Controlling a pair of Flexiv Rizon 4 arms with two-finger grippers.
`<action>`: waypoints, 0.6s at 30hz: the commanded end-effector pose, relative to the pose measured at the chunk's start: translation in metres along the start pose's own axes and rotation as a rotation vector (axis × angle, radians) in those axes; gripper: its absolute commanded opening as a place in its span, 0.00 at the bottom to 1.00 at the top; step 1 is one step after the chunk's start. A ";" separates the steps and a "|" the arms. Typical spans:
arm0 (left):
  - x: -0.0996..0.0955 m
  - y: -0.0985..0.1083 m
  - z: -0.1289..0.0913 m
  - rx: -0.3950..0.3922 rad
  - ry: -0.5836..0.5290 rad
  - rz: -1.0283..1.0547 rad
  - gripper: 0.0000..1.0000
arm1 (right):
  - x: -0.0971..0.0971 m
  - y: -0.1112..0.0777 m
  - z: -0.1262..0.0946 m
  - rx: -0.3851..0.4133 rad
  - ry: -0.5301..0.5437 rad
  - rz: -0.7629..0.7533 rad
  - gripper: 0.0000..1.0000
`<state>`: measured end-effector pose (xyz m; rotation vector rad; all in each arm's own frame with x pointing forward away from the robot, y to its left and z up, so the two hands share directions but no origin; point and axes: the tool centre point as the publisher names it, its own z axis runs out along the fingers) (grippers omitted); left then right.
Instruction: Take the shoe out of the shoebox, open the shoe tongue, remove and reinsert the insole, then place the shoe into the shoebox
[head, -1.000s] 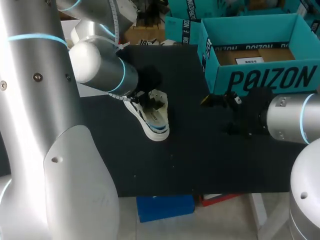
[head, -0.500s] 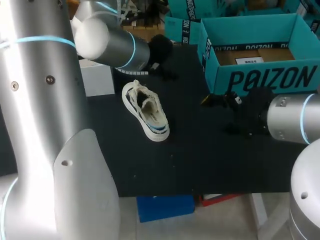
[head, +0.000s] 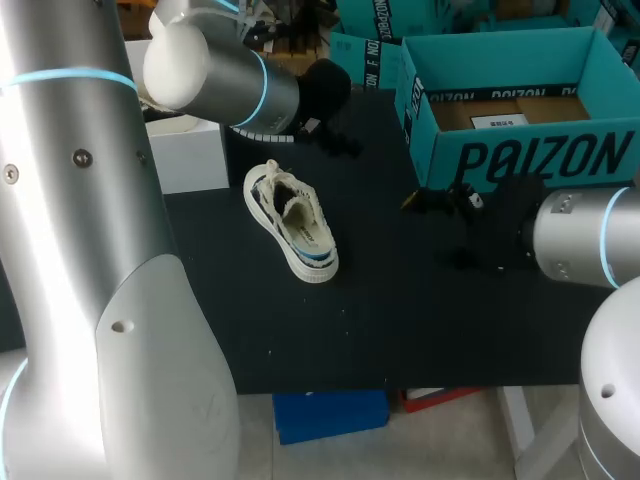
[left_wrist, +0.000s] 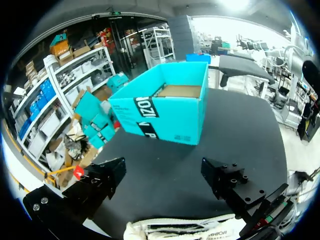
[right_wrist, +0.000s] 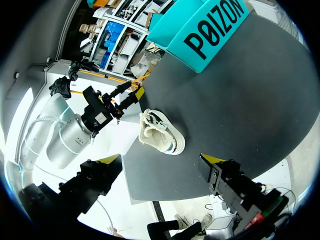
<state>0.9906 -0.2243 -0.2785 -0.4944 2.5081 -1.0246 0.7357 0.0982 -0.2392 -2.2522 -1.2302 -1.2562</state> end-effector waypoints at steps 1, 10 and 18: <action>0.003 0.004 0.003 -0.626 0.613 0.064 1.00 | -0.005 0.002 -0.004 0.031 0.010 0.008 1.00; 0.033 0.006 -0.002 -0.745 0.627 0.357 1.00 | -0.005 0.002 -0.004 0.031 0.010 0.008 1.00; 0.035 0.006 0.001 -0.768 0.613 0.399 1.00 | -0.005 0.002 -0.004 0.031 0.010 0.008 1.00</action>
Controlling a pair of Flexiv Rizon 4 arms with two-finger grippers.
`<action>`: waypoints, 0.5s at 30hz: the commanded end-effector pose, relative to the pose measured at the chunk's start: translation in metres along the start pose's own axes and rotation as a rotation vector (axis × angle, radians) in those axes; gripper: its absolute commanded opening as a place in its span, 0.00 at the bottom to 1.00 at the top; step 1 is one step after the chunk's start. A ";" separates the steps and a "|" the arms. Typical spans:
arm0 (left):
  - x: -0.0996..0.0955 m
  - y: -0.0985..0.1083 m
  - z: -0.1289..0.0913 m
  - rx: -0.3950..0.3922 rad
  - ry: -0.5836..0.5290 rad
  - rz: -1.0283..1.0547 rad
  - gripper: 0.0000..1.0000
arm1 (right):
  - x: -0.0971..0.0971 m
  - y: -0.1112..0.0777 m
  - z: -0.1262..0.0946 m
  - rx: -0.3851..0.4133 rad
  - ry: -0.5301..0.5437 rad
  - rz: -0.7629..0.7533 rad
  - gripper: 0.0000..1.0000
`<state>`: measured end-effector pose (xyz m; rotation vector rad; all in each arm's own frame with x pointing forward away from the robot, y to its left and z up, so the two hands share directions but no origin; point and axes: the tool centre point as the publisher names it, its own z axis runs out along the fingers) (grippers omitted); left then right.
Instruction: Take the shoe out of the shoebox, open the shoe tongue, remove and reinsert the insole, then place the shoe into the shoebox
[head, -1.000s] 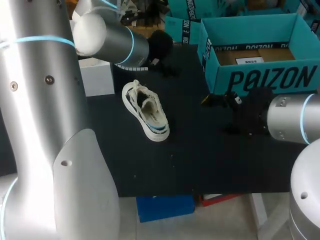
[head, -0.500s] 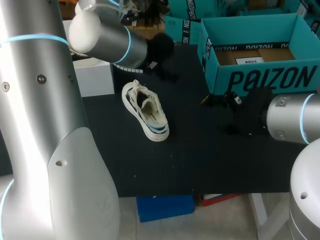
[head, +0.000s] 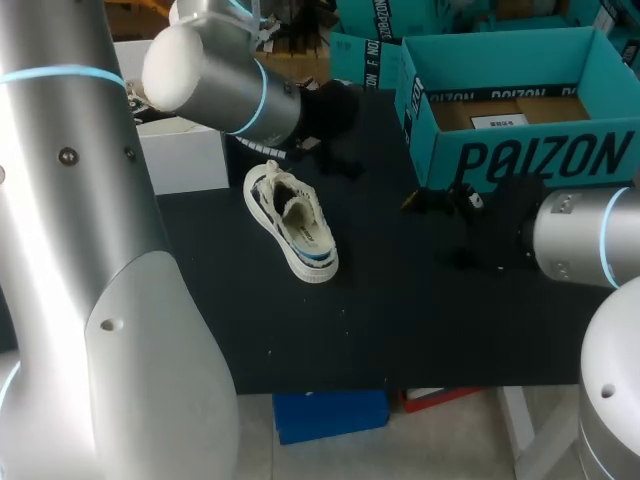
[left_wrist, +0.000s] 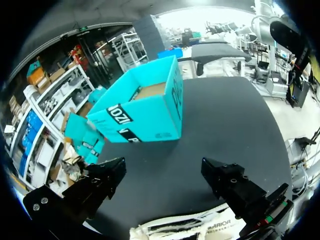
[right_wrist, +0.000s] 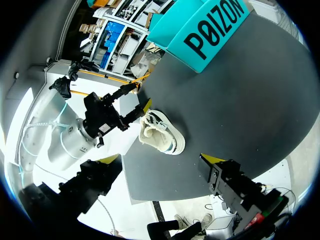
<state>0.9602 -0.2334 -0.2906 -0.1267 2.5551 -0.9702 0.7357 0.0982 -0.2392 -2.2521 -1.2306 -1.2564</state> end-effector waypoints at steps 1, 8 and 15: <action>0.003 -0.001 0.002 -0.699 0.626 0.161 1.00 | -0.005 0.002 -0.004 0.031 0.010 0.008 1.00; 0.023 0.004 -0.006 -0.670 0.648 0.466 1.00 | -0.005 0.002 -0.004 0.031 0.010 0.008 1.00; 0.028 0.006 -0.011 -0.663 0.638 0.543 1.00 | -0.005 0.002 -0.004 0.031 0.010 0.008 1.00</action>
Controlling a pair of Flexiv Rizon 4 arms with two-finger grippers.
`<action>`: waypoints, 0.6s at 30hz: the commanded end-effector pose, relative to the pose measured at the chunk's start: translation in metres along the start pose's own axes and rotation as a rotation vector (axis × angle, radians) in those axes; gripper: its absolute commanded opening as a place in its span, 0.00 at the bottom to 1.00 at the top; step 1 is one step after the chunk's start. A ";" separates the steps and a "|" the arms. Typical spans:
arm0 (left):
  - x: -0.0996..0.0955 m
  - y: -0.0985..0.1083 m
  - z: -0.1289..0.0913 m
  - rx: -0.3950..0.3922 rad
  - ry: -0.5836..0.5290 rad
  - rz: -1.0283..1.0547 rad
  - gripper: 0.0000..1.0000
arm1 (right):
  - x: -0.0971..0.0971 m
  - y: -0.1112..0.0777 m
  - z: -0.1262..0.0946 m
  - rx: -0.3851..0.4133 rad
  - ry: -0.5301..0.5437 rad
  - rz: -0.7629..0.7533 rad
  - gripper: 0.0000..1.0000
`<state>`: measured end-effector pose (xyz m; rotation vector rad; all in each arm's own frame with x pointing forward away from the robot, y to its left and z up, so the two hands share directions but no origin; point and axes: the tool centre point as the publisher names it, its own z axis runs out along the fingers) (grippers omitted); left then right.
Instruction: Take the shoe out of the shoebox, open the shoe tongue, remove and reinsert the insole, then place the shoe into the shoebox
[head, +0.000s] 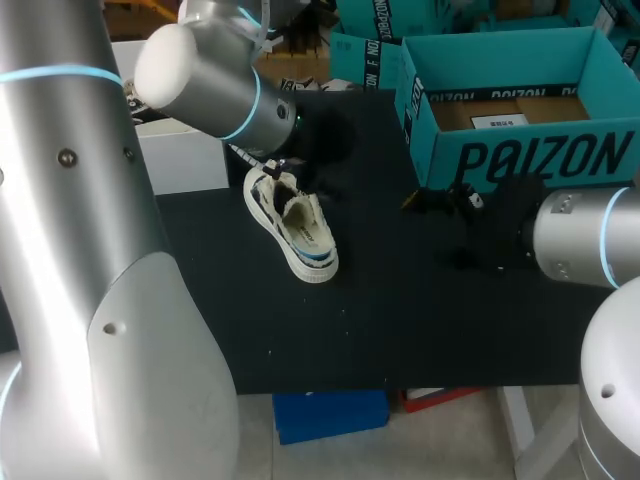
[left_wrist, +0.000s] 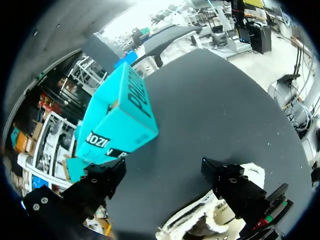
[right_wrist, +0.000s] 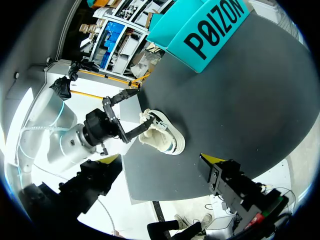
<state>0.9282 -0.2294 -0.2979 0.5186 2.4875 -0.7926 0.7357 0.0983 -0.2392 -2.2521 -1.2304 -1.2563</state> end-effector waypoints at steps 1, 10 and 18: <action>-0.002 0.002 -0.001 -0.505 0.684 0.068 1.00 | -0.005 0.002 -0.004 0.031 0.010 0.008 1.00; -0.026 0.021 0.017 -0.478 0.663 -0.573 1.00 | -0.005 0.002 -0.004 0.031 0.010 0.008 1.00; -0.044 0.037 0.011 -0.269 0.559 -1.032 1.00 | -0.005 0.002 -0.004 0.031 0.010 0.008 1.00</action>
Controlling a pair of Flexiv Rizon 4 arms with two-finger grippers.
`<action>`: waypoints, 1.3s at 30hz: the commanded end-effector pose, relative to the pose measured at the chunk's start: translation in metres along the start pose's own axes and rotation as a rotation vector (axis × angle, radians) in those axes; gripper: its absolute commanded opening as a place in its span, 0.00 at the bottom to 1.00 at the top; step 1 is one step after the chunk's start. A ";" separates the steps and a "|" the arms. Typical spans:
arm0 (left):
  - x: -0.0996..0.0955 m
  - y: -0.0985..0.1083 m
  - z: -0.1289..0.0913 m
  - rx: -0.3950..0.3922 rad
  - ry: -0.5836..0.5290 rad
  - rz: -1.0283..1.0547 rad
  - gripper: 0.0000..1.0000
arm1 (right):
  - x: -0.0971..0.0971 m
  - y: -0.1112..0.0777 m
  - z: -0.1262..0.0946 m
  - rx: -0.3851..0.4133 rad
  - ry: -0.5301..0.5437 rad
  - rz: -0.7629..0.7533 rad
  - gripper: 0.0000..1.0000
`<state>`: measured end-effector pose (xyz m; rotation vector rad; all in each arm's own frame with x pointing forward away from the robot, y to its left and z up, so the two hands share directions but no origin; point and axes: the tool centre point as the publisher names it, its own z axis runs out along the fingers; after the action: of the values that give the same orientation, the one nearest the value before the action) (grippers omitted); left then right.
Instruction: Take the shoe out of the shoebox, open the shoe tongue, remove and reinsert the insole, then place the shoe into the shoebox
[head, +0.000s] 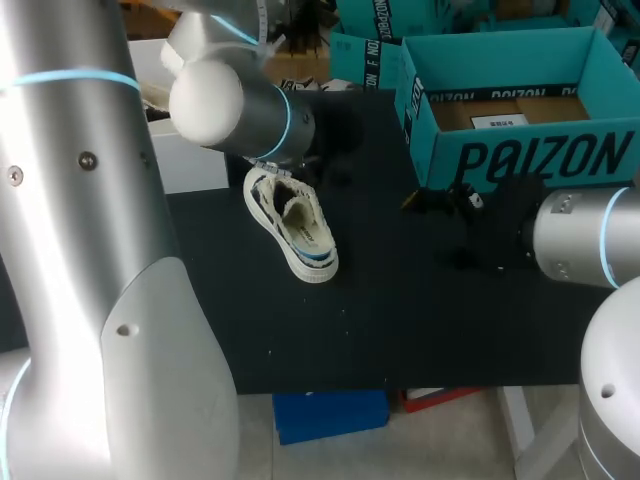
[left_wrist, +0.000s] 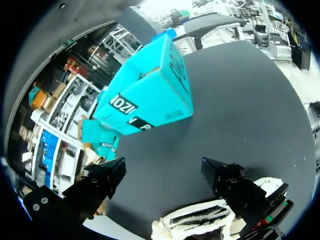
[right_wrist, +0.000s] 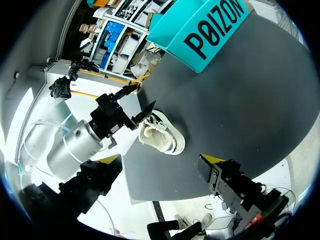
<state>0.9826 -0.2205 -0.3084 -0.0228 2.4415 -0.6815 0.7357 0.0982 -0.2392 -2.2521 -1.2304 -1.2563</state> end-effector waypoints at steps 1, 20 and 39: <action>-0.008 -0.001 -0.007 -0.298 0.781 -0.659 1.00 | -0.005 0.002 -0.004 0.031 0.010 0.008 1.00; -0.011 0.009 -0.002 -0.321 0.831 -0.924 1.00 | -0.005 0.002 -0.004 0.031 0.010 0.008 1.00; -0.018 0.006 0.000 -0.232 0.957 -0.966 1.00 | -0.005 0.002 -0.004 0.031 0.010 0.008 1.00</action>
<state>0.9978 -0.2129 -0.3016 -1.3927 2.6173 -0.4008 0.7357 0.0982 -0.2392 -2.2521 -1.2304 -1.2563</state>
